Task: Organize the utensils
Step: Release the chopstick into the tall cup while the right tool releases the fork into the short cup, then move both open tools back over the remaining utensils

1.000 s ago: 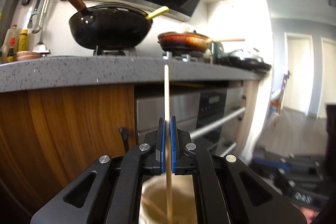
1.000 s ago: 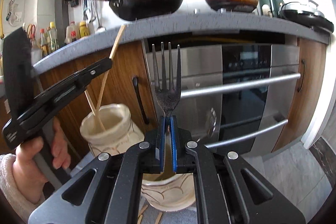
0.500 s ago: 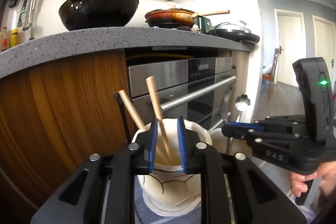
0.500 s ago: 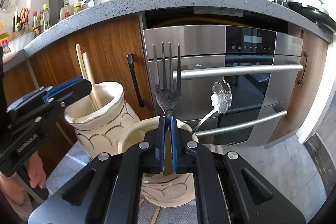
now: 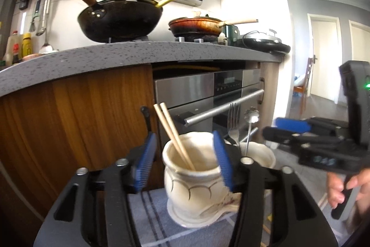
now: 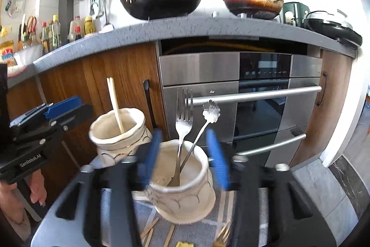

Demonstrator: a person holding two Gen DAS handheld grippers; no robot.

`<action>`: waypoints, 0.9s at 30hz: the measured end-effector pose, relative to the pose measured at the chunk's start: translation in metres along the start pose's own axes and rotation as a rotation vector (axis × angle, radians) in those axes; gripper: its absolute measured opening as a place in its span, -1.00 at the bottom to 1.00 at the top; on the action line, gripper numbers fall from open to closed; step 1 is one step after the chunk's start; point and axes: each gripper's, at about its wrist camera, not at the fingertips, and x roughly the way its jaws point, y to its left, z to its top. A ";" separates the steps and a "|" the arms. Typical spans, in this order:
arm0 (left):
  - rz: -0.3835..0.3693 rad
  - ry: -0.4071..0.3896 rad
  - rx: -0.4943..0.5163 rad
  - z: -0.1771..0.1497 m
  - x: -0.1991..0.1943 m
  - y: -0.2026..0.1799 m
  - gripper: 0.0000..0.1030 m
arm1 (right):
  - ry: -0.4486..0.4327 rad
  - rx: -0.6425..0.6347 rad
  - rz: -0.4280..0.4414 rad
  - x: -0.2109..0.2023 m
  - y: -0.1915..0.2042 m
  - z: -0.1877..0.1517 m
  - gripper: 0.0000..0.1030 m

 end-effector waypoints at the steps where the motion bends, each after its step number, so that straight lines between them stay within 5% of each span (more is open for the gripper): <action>1: 0.004 0.002 -0.004 -0.001 -0.004 0.000 0.36 | -0.003 0.003 -0.005 -0.006 -0.002 -0.001 0.13; 7: 0.044 0.021 -0.021 -0.015 -0.035 -0.004 0.81 | 0.008 0.077 -0.035 -0.044 -0.020 -0.014 0.89; 27: 0.048 0.293 -0.003 -0.093 -0.057 -0.057 0.88 | 0.246 0.125 -0.144 -0.063 -0.050 -0.108 0.89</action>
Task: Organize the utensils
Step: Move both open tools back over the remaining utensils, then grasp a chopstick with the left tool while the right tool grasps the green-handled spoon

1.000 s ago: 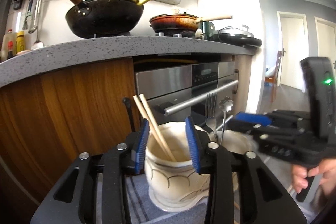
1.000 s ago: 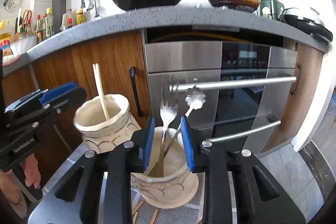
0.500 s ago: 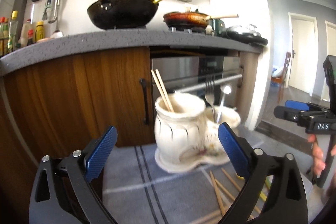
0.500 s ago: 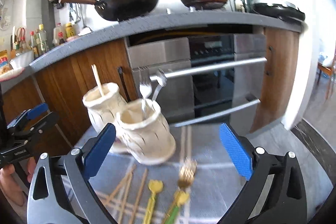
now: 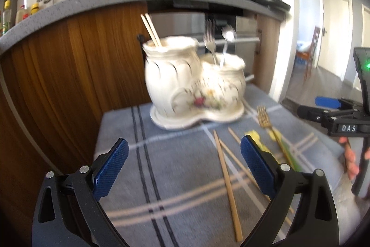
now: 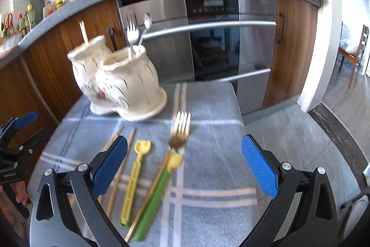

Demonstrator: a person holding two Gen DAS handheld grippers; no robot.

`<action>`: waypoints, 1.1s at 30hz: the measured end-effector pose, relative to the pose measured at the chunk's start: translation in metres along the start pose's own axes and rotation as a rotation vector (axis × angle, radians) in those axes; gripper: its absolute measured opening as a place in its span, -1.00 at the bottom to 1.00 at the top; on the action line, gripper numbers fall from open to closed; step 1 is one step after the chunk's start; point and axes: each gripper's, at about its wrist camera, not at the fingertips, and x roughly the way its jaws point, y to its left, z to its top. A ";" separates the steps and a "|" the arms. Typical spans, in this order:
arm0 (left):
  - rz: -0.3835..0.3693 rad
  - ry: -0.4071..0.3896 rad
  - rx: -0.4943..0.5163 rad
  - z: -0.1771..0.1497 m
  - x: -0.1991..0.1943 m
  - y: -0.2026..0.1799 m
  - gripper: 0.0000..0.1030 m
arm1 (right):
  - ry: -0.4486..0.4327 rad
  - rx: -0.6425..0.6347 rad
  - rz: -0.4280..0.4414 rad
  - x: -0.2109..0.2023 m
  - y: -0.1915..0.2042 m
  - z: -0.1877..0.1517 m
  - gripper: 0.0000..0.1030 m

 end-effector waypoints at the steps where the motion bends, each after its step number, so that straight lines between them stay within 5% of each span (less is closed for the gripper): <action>1: -0.001 0.015 0.005 -0.003 0.002 -0.003 0.88 | 0.008 -0.001 -0.003 0.002 -0.001 -0.002 0.89; 11: 0.003 0.127 -0.016 -0.025 0.026 -0.013 0.88 | 0.079 -0.033 0.014 0.021 0.003 -0.018 0.85; 15: -0.024 0.164 0.009 -0.030 0.033 -0.019 0.81 | 0.114 -0.053 0.015 0.029 0.007 -0.022 0.46; 22: -0.087 0.202 0.048 -0.036 0.040 -0.027 0.22 | 0.186 -0.085 0.025 0.035 0.015 -0.029 -0.27; 33: -0.099 0.247 0.067 -0.043 0.049 -0.029 -0.29 | 0.265 -0.080 0.071 0.036 0.021 -0.034 -0.40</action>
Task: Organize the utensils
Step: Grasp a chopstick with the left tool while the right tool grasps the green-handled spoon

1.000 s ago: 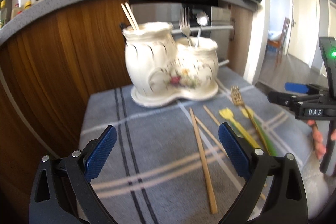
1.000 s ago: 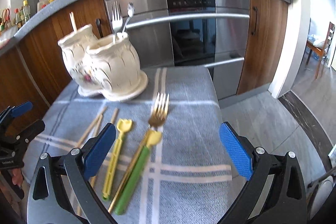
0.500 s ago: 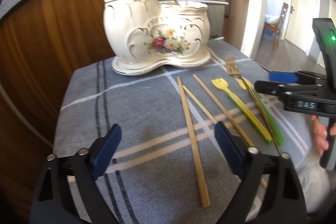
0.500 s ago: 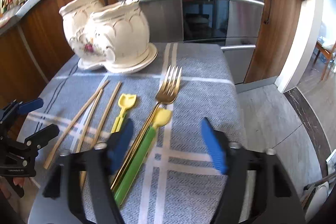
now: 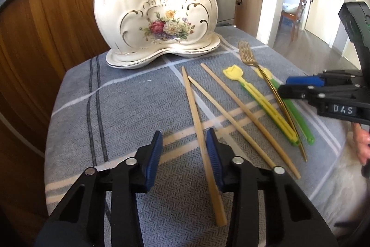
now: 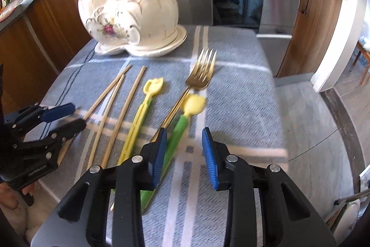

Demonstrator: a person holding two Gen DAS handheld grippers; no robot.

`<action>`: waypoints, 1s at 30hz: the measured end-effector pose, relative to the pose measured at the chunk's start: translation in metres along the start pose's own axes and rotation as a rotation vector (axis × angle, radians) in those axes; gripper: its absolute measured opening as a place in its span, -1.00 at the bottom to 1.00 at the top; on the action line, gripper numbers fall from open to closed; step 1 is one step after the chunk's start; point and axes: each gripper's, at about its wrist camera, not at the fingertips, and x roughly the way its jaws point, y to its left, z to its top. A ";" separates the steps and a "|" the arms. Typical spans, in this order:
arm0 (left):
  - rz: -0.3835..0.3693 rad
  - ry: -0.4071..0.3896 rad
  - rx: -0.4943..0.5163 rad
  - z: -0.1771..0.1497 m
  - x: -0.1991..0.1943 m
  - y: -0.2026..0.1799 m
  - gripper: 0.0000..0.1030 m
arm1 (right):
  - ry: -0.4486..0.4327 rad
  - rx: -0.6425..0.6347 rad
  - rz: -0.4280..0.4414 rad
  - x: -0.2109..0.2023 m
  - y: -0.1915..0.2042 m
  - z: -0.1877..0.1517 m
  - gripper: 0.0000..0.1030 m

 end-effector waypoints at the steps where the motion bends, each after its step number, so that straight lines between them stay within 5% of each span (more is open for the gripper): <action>1: 0.001 0.001 -0.002 0.000 0.000 0.001 -0.33 | -0.002 -0.009 -0.007 -0.001 0.002 -0.001 -0.40; 5: -0.013 0.013 -0.007 0.006 0.004 0.003 -0.45 | 0.003 -0.027 -0.041 0.004 0.006 0.002 -0.47; 9: -0.001 0.036 0.027 0.011 0.007 0.001 -0.89 | 0.012 -0.033 -0.066 0.005 0.005 0.004 -0.74; 22: 0.000 0.116 0.058 0.005 -0.002 0.014 -0.81 | 0.072 -0.104 -0.045 -0.004 -0.010 -0.002 -0.80; 30: 0.024 0.081 0.046 0.008 0.004 0.014 -0.90 | 0.030 -0.069 -0.045 -0.007 -0.015 -0.005 -0.82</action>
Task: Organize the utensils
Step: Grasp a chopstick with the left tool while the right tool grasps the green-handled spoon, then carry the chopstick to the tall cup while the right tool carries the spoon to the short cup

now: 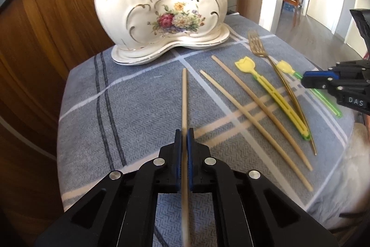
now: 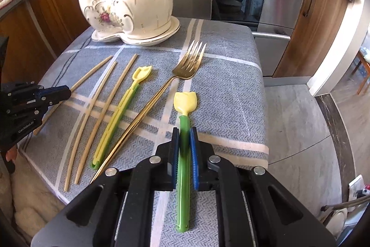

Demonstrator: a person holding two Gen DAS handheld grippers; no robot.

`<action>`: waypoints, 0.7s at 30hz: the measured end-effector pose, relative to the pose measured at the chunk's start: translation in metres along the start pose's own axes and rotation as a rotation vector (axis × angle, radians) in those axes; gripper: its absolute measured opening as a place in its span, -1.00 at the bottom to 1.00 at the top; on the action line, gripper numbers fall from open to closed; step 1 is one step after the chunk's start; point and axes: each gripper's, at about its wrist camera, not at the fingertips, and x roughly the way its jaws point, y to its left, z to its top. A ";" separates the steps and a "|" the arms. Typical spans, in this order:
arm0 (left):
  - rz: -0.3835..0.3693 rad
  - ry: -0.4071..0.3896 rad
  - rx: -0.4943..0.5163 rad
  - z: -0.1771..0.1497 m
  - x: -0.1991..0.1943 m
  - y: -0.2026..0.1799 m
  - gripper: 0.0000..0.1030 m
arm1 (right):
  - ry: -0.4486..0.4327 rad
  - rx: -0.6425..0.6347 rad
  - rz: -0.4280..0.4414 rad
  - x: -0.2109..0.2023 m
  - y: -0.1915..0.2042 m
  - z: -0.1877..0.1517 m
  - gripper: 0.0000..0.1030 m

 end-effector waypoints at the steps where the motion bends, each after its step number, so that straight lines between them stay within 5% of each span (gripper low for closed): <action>1: -0.008 -0.005 -0.007 -0.001 -0.001 0.002 -0.90 | -0.008 0.003 -0.007 -0.001 -0.001 0.000 -0.82; 7: -0.017 -0.074 -0.024 -0.003 -0.026 0.014 -0.90 | -0.141 0.079 0.060 -0.030 -0.018 0.008 -0.82; 21: -0.088 -0.453 -0.021 0.058 -0.097 0.024 -0.90 | -0.566 0.048 0.154 -0.083 0.009 0.086 -0.82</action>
